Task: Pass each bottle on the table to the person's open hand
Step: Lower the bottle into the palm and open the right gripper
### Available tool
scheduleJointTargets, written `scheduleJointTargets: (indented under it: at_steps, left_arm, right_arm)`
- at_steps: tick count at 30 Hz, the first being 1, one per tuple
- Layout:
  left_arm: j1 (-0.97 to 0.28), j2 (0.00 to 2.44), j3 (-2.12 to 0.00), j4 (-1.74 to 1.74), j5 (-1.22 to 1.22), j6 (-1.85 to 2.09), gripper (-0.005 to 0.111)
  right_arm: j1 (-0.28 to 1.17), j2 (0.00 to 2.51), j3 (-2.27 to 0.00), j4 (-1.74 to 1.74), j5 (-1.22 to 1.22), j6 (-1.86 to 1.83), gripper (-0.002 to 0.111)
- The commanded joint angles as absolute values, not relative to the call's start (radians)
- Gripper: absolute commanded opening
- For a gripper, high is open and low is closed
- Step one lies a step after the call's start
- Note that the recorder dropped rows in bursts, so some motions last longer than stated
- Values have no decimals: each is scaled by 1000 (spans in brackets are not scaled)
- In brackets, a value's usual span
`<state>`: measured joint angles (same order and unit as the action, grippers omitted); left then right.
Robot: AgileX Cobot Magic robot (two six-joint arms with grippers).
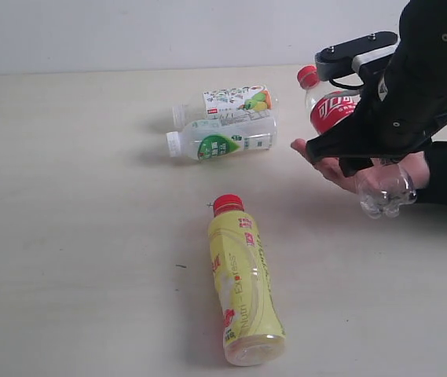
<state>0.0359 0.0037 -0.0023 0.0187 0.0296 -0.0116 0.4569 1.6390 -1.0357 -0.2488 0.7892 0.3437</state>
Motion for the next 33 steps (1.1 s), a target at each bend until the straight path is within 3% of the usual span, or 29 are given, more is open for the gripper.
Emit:
scheduleJointTargets:
  at_steps: [1, 15, 20, 33]
  left_arm:
    - [39, 0, 0, 18, 29, -17, 0]
    - [39, 0, 0, 18, 29, -17, 0]
    - [39, 0, 0, 18, 29, -17, 0]
    - [39, 0, 0, 18, 29, -17, 0]
  right_arm:
    - [453, 1643, -1046, -236, 769, 340, 2]
    - [453, 1643, -1046, -242, 775, 340, 64]
    - [453, 1643, -1046, -246, 771, 340, 69]
    - [453, 1643, -1046, -249, 751, 340, 69]
